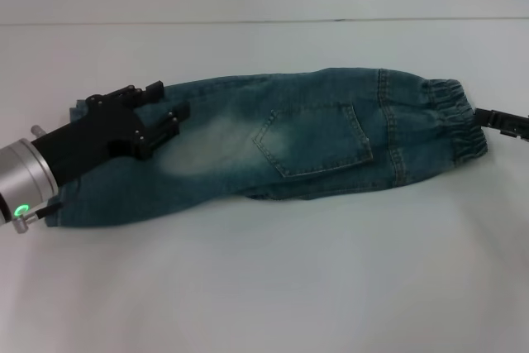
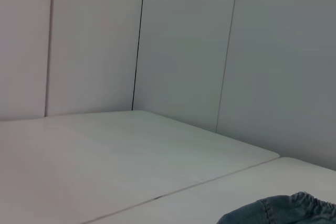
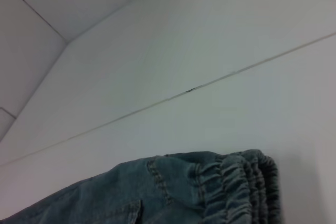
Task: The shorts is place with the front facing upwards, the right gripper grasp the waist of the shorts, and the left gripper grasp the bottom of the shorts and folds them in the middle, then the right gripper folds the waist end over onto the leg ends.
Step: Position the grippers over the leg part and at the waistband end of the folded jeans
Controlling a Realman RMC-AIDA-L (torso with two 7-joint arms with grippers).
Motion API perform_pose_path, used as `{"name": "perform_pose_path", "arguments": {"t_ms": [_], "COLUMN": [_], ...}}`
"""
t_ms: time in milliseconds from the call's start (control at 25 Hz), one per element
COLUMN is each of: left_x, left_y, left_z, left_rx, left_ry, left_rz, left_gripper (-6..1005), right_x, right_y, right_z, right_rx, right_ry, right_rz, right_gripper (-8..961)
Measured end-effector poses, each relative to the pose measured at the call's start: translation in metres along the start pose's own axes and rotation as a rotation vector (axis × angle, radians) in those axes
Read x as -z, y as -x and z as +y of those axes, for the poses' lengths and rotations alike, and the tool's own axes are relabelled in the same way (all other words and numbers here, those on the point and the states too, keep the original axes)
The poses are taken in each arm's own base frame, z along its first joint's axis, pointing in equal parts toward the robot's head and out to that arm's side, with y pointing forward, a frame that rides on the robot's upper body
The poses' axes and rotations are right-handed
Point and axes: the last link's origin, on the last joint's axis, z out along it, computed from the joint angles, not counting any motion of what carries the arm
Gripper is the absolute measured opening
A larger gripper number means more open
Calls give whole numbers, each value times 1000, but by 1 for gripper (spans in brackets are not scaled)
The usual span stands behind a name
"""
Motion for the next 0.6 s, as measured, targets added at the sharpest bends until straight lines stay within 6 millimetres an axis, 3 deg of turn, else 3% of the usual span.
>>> {"name": "perform_pose_path", "arguments": {"t_ms": [160,240,600], "left_x": [0,-1,-1], "left_y": [0,0,0], "left_z": [0,0,1], "left_rx": [-1,-2,-1], "left_ry": [-1,0,3], "left_rz": [0,0,2], "left_gripper": [603,361,61], "right_x": [-11,-17,-27], "right_y": [1,1,2], "right_z": [6,9,15], "right_rx": [15,22,0], "right_ry": [2,-3,-9], "right_rz": [23,39,69], "right_gripper": [915,916,804]}}
